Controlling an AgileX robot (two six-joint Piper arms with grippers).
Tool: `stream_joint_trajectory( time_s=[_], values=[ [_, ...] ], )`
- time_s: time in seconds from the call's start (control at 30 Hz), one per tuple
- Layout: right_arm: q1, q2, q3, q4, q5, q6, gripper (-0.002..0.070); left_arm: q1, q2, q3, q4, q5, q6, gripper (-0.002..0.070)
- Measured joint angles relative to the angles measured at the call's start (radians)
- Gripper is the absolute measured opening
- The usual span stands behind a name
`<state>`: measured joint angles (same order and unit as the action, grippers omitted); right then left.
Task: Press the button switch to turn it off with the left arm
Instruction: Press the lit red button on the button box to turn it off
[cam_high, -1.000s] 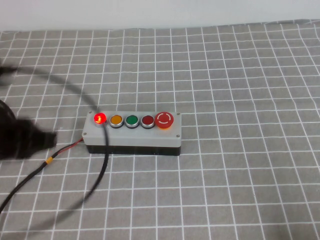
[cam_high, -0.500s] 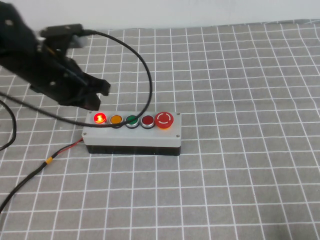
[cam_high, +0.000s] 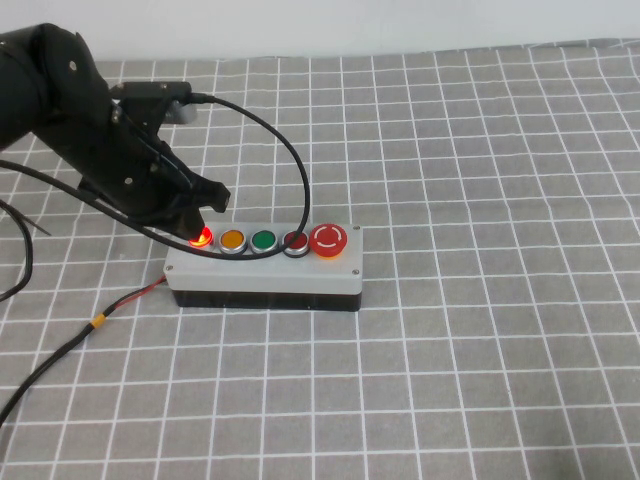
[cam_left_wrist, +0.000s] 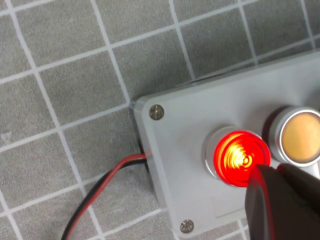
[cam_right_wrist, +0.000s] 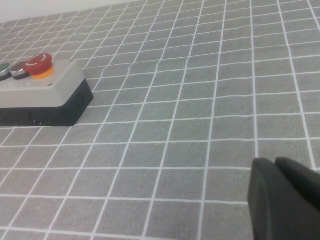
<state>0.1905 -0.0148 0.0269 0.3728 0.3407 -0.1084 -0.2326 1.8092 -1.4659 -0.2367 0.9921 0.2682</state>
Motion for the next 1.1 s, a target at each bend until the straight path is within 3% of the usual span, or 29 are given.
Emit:
stream_joint_trajectory(
  time_s=[1.1],
  values=[
    [0.0, 0.0, 0.0, 0.004, 0.0, 0.0, -0.0017, 0.0, 0.055, -0.023, 0.004, 0.012, 0.004, -0.0003]
  ],
)
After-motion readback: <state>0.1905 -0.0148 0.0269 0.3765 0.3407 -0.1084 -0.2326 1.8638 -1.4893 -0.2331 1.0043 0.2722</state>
